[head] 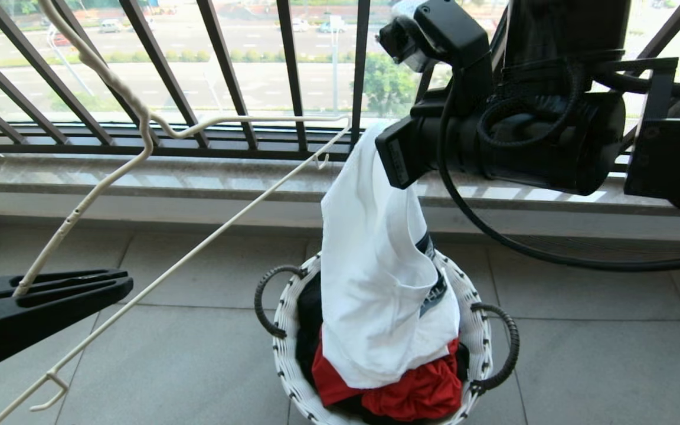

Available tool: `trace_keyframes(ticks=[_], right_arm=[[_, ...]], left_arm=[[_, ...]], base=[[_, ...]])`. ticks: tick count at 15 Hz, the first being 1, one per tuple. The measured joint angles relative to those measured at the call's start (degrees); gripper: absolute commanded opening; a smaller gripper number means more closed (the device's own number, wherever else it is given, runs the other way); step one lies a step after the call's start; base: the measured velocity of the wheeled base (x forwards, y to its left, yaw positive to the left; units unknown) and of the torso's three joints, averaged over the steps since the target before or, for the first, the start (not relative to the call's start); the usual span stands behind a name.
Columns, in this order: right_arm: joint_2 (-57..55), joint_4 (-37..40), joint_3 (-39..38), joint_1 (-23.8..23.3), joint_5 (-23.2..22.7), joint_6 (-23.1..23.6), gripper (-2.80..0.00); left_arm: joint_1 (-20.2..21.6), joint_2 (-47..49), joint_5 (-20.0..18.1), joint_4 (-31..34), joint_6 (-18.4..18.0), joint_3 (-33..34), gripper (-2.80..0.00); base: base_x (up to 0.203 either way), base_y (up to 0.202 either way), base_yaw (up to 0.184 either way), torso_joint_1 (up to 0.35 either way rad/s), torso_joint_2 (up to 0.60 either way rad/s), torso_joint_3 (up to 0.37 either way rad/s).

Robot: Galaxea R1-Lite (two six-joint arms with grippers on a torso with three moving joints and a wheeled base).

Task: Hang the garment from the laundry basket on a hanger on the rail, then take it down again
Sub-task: Pick up clothes from the basket

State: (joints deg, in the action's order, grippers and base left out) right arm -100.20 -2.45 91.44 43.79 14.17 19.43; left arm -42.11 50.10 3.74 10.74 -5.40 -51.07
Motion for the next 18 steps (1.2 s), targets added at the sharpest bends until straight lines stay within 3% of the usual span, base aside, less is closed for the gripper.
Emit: trace_keyframes(ticks=[7, 16, 17, 18], right_arm=[[-0.2, -0.5, -16.8, -1.3, -0.3, -0.2, -2.8], [-1.3, -1.5, -20.9, -1.8, 0.0, 0.9, -2.8], [-1.2, -1.6, -21.0, -1.8, 0.0, 1.0, 0.0], [-1.2, -1.6, -21.0, -1.8, 0.0, 1.0, 0.0]], left_arm=[[0.0, 0.5, 0.0, 0.0, -0.1, 0.2, -2.8], [0.0, 1.4, 0.0, 0.0, -0.2, 0.6, -2.8], [0.0, 1.4, 0.0, 0.0, -0.2, 0.6, -2.8], [0.0, 1.3, 0.0, 0.0, -0.2, 0.6, -2.8]], base=[[0.0, 0.0, 0.0, 0.0, 0.0, 0.0], [0.0, 0.0, 0.0, 0.0, 0.0, 0.0], [0.0, 0.0, 0.0, 0.0, 0.0, 0.0], [0.0, 0.0, 0.0, 0.0, 0.0, 0.0]])
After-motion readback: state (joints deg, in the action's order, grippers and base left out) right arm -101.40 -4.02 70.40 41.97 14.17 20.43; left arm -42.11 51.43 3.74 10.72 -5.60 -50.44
